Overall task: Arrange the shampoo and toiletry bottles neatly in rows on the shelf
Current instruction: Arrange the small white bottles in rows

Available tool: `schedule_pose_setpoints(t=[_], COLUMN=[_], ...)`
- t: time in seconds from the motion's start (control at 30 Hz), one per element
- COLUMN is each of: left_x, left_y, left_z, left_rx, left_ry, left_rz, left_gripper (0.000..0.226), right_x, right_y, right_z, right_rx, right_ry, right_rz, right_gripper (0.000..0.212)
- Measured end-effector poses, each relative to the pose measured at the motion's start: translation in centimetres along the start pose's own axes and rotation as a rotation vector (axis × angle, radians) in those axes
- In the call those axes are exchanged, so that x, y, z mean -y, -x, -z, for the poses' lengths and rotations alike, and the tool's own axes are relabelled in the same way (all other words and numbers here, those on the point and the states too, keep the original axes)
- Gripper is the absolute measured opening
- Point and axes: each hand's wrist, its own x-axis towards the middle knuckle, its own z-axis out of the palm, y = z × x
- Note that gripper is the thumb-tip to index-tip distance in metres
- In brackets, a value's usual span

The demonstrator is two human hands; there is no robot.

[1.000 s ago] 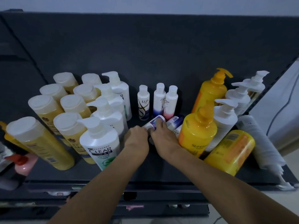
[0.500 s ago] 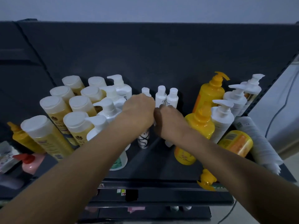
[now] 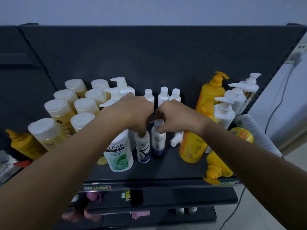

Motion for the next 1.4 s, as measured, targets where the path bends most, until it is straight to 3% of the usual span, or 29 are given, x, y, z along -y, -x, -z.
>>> schedule_pose_setpoints(t=[0.5, 0.77, 0.93, 1.1, 1.27, 1.4], left_x=[0.6, 0.9, 1.2, 1.8, 3.6, 4.6], left_y=[1.5, 1.4, 0.5, -0.4, -2.1, -3.5], left_z=[-0.9, -1.4, -1.0, 0.8, 3.1, 3.7], left_rx=[-0.01, -0.092, -0.011, 0.099, -0.034, -0.117], left_ry=[0.036, -0.011, 0.005, 0.056, 0.215, 0.286], left_rz=[-0.059, -0.031, -0.026, -0.015, 0.046, 0.104], left_gripper=[0.026, 0.025, 0.033, 0.047, 0.036, 0.033], right_x=[0.3, 0.1, 0.2, -0.4, -0.5, -0.6], right_y=[0.3, 1.5, 1.8, 0.7, -1.2, -3.2], right_z=[-0.1, 0.0, 0.5, 1.4, 0.3, -1.3], right_rx=[-0.046, 0.074, 0.134, 0.24, 0.227, 0.385], right_ry=[-0.083, 0.028, 0.046, 0.234, 0.488, 0.636], right_rz=[0.01, -0.003, -0.004, -0.044, -0.109, -0.176], right_gripper=[0.027, 0.025, 0.029, 0.035, 0.026, 0.025])
